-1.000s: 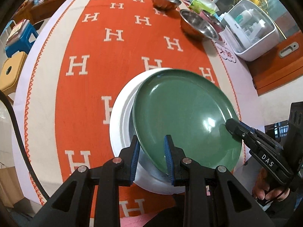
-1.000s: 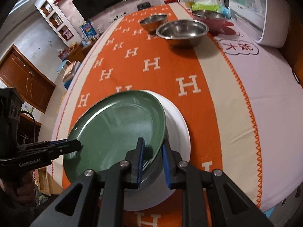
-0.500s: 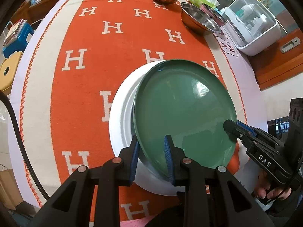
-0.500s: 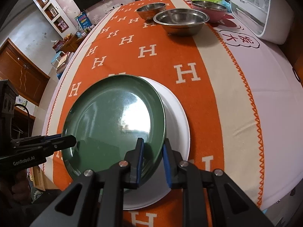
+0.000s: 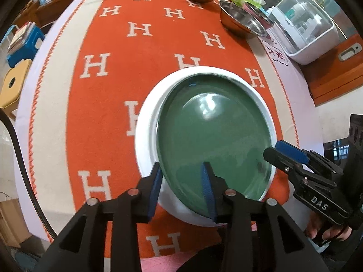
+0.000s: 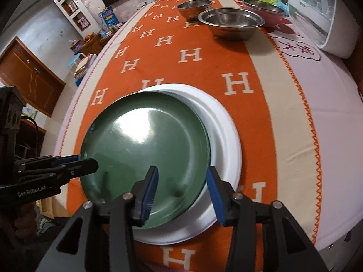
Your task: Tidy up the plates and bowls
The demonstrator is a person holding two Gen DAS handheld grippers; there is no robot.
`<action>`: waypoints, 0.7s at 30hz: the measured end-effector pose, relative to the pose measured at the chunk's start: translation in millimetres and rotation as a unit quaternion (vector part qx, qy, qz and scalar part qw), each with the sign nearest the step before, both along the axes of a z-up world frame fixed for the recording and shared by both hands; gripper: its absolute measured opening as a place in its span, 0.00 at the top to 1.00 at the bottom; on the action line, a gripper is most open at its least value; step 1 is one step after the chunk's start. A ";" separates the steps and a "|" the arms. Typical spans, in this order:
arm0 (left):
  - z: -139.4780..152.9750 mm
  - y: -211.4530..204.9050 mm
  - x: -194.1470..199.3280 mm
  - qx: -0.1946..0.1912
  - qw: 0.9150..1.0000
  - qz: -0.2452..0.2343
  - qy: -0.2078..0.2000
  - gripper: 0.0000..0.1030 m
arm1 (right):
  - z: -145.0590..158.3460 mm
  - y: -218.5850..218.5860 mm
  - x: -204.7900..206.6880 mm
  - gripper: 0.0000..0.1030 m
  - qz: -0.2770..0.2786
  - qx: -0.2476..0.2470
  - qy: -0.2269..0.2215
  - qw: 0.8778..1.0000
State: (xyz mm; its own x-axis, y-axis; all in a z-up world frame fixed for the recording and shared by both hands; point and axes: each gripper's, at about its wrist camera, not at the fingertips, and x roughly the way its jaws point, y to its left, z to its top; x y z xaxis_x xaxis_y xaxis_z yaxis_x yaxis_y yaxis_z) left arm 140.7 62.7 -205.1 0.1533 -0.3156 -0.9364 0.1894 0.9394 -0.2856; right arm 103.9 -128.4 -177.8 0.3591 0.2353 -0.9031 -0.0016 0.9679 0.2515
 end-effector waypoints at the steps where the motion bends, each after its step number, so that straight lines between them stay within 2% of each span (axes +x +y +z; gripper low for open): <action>1: 2.9 1.6 -1.6 -0.001 1.000 0.001 -0.004 0.67 | 1.6 1.8 -0.4 0.47 0.003 -0.004 -0.001 1.000; 4: 11.8 4.6 -7.5 0.000 1.000 0.003 -0.018 0.67 | 6.8 7.5 -1.4 0.40 0.012 -0.008 -0.008 1.000; 12: 46.8 1.4 -23.8 0.001 0.997 -0.012 -0.082 0.65 | 22.7 15.5 -10.9 0.39 0.028 -0.016 -0.034 0.999; 16: 60.1 -4.1 -34.8 0.018 0.993 -0.020 -0.114 0.63 | 31.4 13.8 -16.7 0.39 0.023 -0.016 -0.056 0.998; 18: 65.5 -6.1 -36.8 0.020 0.991 -0.019 -0.129 0.62 | 35.9 13.0 -21.7 0.39 0.021 -0.024 -0.073 0.997; 21: 78.1 -8.3 -41.6 0.016 0.986 -0.013 -0.166 0.52 | 44.1 11.4 -27.8 0.39 0.020 -0.036 -0.099 0.994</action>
